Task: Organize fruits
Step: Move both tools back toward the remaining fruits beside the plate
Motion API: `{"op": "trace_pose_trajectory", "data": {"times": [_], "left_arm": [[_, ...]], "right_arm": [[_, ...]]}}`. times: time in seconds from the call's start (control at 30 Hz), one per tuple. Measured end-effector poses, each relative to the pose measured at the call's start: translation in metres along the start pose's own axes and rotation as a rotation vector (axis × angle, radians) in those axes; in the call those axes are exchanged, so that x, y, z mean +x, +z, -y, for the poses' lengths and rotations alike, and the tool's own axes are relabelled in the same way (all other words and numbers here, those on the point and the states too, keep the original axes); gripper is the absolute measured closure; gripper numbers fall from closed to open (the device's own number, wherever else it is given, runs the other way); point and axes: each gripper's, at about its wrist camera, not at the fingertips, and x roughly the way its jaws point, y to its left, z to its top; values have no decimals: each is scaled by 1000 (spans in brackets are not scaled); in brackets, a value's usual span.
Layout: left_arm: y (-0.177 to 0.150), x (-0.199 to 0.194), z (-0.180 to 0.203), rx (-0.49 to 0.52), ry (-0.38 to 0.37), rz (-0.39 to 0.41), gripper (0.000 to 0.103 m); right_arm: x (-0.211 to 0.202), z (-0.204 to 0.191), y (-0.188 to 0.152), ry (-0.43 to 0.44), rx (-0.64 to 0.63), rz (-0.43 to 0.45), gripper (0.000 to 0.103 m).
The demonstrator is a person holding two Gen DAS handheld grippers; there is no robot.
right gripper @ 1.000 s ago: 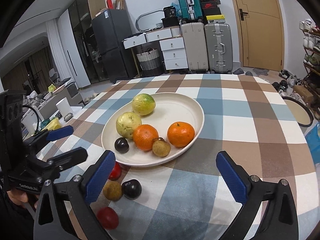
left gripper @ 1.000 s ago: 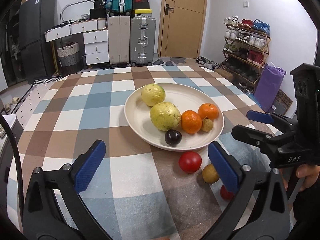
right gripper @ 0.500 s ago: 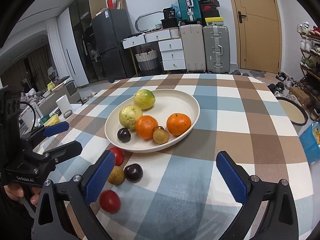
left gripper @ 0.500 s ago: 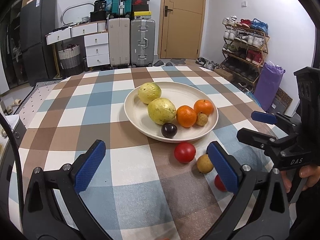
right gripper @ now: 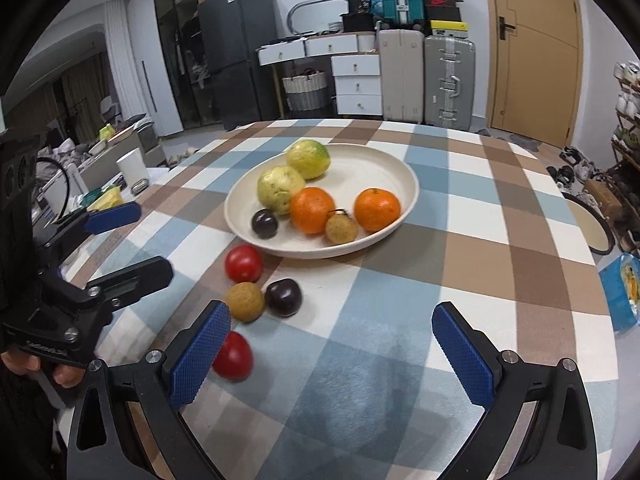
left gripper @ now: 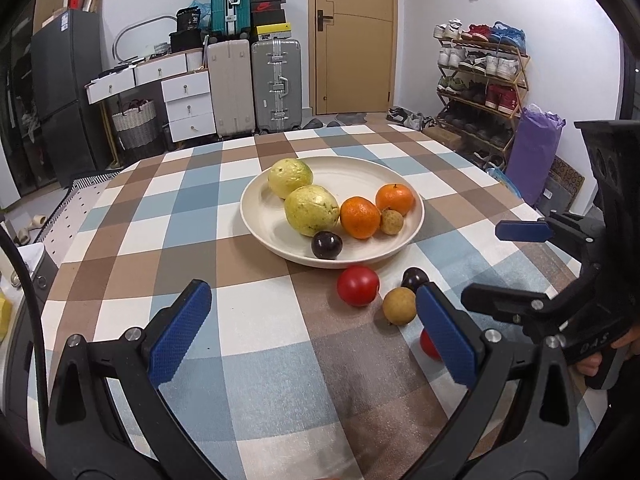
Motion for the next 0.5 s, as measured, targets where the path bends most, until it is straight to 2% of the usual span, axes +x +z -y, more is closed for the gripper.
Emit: {"op": "trace_pose_trajectory", "data": {"times": [0.17,0.5], "left_arm": [[0,-1,-5,-21,1,-6,1],[0,6,-16,-57,13,-30,1]], "right_arm": [[1,-10,-1,48,-35,-25,0],[15,-27,-10,86,-80,-102,1]]}}
